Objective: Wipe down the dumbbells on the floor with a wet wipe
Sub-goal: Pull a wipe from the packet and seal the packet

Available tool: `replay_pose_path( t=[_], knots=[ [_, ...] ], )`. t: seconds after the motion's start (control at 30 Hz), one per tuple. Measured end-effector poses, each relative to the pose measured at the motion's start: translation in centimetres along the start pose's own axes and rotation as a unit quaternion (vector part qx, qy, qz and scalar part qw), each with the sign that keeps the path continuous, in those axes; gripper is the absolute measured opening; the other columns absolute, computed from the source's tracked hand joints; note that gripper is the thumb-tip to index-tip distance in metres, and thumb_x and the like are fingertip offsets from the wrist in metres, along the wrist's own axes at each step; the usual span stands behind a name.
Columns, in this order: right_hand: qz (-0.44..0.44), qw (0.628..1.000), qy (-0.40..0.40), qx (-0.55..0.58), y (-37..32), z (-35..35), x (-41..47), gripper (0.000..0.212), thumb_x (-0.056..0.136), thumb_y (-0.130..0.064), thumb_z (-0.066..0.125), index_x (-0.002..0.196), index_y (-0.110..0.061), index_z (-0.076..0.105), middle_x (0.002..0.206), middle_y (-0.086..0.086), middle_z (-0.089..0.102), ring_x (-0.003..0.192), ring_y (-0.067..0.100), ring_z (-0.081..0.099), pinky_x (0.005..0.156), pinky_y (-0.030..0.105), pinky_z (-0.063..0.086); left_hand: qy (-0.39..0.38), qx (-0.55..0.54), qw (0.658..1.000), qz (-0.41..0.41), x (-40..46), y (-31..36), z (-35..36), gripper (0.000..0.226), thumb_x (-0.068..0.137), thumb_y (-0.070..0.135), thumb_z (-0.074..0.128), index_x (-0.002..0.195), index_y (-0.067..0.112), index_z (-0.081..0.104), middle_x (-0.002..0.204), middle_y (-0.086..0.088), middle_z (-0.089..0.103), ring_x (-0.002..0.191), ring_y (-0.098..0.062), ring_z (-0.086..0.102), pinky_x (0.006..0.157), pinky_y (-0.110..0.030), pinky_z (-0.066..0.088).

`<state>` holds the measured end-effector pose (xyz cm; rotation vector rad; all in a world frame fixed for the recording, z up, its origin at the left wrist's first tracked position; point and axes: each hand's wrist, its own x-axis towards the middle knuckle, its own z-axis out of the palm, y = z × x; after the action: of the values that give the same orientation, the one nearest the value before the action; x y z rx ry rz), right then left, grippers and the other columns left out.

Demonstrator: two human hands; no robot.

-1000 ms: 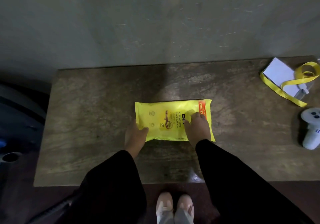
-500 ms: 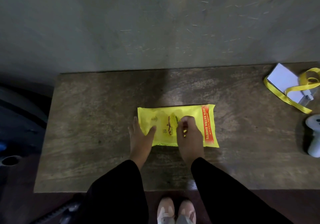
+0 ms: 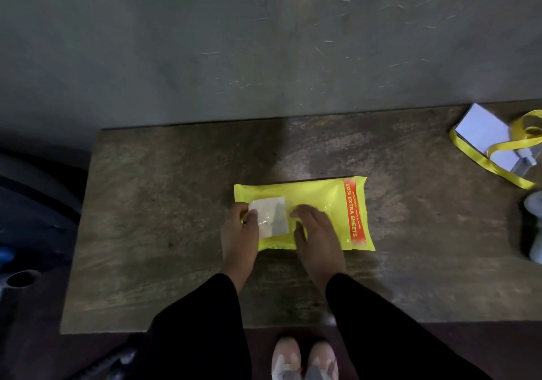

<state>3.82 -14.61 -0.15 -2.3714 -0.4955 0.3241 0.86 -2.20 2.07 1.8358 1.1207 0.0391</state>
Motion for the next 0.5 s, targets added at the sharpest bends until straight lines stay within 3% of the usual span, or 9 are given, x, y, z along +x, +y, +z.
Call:
replay_pose_path(
  t=[0.17,0.33,0.37,0.43,0.5],
  knots=[
    [0.001,0.976,-0.127,-0.177,2.0,-0.9,3.0,0.035,0.095,-0.01,0.039,0.125,-0.014,0.057,0.12,0.006,0.057,0.112,0.026,0.047,0.09,0.035,0.041,-0.005,-0.002,1.0,-0.011,0.3,0.0,0.1,0.02,0.095,0.012,0.048,0.11,0.003,0.057,0.095,-0.004,0.055,0.087,-0.017,0.05,0.064,-0.022,0.03],
    [-0.063,0.933,-0.165,-0.313,1.1,-1.2,4.0,0.034,0.097,-0.012,0.034,0.123,-0.016,0.055,0.117,0.005,0.056,0.11,0.024,0.052,0.08,0.032,0.044,-0.002,0.005,1.0,-0.016,0.6,-0.2,0.1,0.019,0.094,0.011,0.048,0.107,0.002,0.058,0.092,-0.006,0.057,0.083,-0.019,0.05,0.062,-0.023,0.029],
    [-0.082,0.925,-0.152,-0.338,1.0,-1.2,4.0,0.03,0.094,-0.012,0.041,0.116,-0.015,0.06,0.109,0.006,0.06,0.102,0.024,0.057,0.074,0.031,0.046,-0.003,0.008,1.0,-0.012,0.6,-0.2,0.1,0.018,0.094,0.01,0.048,0.106,0.002,0.058,0.089,-0.005,0.056,0.082,-0.019,0.049,0.06,-0.024,0.027],
    [-0.108,0.918,-0.096,-0.37,0.9,-0.8,4.0,0.017,0.076,-0.015,0.056,0.077,-0.017,0.073,0.072,0.002,0.065,0.066,0.017,0.064,0.049,0.023,0.045,-0.002,0.013,1.0,-0.009,0.5,-0.2,0.1,0.017,0.094,0.01,0.048,0.105,0.001,0.058,0.086,-0.003,0.054,0.08,-0.019,0.048,0.058,-0.025,0.025],
    [-0.12,0.915,-0.087,-0.376,1.0,-0.2,4.1,0.012,0.059,-0.017,0.061,0.049,-0.015,0.067,0.049,0.001,0.057,0.042,0.014,0.057,0.035,0.017,0.038,0.0,0.015,1.0,-0.013,0.5,-0.4,0.2,0.018,0.094,0.01,0.048,0.105,0.002,0.058,0.085,-0.003,0.053,0.08,-0.019,0.048,0.059,-0.024,0.026]
  ],
)
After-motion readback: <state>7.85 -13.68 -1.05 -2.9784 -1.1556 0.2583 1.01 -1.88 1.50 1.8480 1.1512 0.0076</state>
